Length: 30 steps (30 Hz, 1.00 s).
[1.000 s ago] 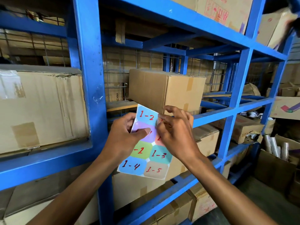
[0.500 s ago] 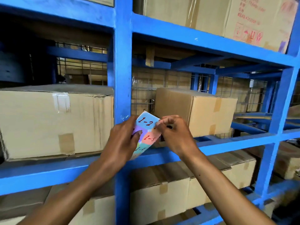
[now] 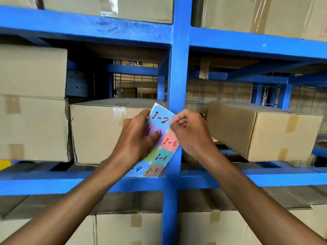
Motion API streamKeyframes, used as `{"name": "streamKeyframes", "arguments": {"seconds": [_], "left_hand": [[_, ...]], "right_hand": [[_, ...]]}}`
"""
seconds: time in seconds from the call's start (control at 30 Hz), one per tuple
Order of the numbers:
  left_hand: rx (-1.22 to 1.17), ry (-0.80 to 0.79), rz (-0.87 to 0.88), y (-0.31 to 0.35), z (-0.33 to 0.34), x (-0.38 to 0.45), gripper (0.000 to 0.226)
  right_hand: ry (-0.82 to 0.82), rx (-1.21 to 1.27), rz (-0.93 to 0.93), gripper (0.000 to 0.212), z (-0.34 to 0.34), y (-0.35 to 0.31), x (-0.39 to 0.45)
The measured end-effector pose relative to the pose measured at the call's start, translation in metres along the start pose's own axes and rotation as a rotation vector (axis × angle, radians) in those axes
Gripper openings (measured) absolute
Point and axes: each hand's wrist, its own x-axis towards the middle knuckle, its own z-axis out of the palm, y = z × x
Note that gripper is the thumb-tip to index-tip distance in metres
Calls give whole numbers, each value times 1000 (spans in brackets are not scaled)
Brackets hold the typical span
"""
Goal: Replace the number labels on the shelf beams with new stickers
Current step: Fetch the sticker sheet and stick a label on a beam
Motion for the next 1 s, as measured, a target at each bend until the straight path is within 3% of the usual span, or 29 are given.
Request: {"name": "streamKeyframes", "arguments": {"seconds": [0.17,0.4,0.73,1.0], "left_hand": [[94,4,112,-21,-30,2,22],[25,-20,100,-74,-85,25,35],[87,-54,153,-143,-169,76,42],[142,-19,171,-183,-207,104,17]], "right_hand": [[-167,284,164,14,19,-28,6],[-271,174,120,8,55,-82,20],[-255,367,124,14,126,-155,44],[-69,312,-80,15,138,-176,79]]}}
